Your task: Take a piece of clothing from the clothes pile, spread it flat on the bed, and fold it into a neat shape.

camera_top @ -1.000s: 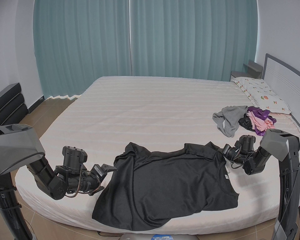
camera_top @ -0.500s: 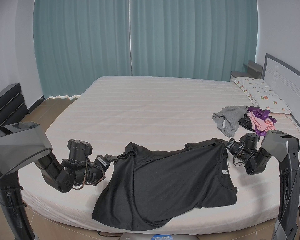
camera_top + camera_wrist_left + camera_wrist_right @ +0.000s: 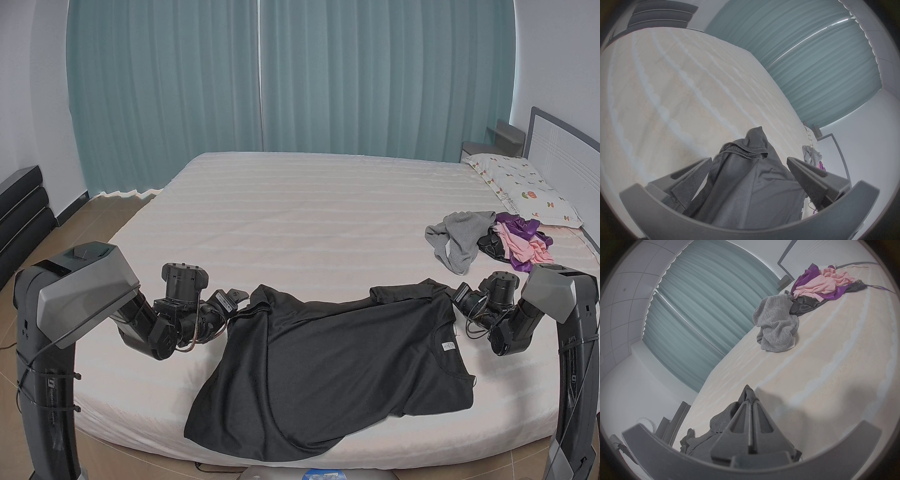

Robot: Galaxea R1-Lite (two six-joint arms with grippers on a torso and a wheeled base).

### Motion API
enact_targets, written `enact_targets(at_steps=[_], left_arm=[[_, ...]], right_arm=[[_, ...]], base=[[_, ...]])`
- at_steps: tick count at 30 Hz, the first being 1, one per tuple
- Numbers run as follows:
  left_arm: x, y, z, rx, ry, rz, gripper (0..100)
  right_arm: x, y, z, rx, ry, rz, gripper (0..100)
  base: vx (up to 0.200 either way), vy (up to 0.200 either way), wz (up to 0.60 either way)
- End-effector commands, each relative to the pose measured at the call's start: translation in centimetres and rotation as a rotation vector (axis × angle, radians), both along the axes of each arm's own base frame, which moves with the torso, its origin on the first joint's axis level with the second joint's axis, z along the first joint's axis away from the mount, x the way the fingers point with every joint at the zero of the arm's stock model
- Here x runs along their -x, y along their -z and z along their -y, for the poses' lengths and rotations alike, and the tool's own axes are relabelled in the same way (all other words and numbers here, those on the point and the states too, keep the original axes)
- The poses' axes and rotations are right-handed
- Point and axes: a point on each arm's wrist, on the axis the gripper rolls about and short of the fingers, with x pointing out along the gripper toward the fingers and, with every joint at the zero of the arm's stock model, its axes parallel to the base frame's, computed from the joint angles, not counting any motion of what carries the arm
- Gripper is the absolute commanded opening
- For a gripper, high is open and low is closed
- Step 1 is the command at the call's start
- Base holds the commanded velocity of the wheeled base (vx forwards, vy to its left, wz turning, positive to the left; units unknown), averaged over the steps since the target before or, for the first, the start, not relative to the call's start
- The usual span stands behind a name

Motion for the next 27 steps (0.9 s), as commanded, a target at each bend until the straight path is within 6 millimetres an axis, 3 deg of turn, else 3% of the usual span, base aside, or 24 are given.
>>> enact_targets(at_steps=[1, 11, 20, 21, 27], left_arm=[[-1.5, 1.9, 0.5, -0.025, 0.004, -0.037, 100], [-3.5, 2.4, 1.1, -0.06, 0.002, -0.059, 100], [-3.9, 3.1, 1.6, -0.094, 0.019, -0.057, 100], [-4.1, 3.1, 1.6, -0.098, 0.022, -0.053, 0], [-4.3, 3.1, 1.7, -0.096, 0.022, -0.047, 0]], right_arm=[[0.3, 0.2, -0.3, 0.0, -0.004, -0.01, 0], [0.5, 0.4, -0.3, 0.0, -0.004, -0.021, 0], [0.6, 0.4, -0.3, 0.0, -0.004, -0.022, 0], [0.6, 0.4, -0.3, 0.0, -0.004, -0.022, 0], [0.5, 0.5, -0.6, 0.006, 0.007, -0.022, 0]], base=[[0.0, 0.0, 0.0], [0.0, 0.0, 0.0], [0.0, 0.0, 0.0], [0.0, 0.0, 0.0], [0.0, 0.0, 0.0]])
